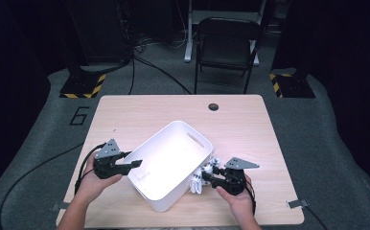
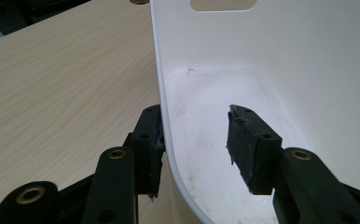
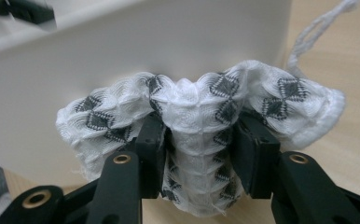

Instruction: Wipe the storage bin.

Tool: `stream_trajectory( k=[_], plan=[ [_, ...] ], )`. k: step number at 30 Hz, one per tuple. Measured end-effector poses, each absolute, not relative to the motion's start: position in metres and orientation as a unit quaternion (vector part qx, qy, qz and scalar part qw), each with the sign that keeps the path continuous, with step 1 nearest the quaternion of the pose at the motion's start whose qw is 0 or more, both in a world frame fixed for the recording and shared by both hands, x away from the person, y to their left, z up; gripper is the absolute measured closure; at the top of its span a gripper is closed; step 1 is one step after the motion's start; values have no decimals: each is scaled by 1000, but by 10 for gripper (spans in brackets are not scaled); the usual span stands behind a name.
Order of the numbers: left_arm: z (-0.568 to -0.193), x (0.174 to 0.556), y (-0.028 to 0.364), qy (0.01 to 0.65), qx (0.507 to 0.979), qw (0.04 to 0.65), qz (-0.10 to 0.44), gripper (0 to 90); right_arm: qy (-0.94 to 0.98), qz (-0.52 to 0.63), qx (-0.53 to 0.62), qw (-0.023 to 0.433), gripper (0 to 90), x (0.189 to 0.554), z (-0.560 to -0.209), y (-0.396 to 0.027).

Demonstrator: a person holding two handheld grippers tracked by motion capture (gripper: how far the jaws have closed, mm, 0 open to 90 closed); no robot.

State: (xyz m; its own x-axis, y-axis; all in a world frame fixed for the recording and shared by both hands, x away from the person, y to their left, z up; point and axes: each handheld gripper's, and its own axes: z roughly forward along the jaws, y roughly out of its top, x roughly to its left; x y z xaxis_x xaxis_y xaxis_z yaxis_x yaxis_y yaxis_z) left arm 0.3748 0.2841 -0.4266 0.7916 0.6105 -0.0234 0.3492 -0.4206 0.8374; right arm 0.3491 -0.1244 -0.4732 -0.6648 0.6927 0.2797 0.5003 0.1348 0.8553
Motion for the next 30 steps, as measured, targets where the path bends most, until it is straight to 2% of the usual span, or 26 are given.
stream_trajectory(
  k=[6, 24, 30],
  plan=[
    [-426, 373, 281, 285, 834, 452, 137, 544, 730, 553, 387, 108, 573, 346, -451, -132],
    [-425, 369, 277, 282, 841, 443, 132, 531, 762, 495, 411, 70, 567, 358, -493, -127],
    [-425, 368, 275, 282, 840, 445, 130, 523, 774, 473, 414, 70, 571, 359, -501, -125]
  ],
)
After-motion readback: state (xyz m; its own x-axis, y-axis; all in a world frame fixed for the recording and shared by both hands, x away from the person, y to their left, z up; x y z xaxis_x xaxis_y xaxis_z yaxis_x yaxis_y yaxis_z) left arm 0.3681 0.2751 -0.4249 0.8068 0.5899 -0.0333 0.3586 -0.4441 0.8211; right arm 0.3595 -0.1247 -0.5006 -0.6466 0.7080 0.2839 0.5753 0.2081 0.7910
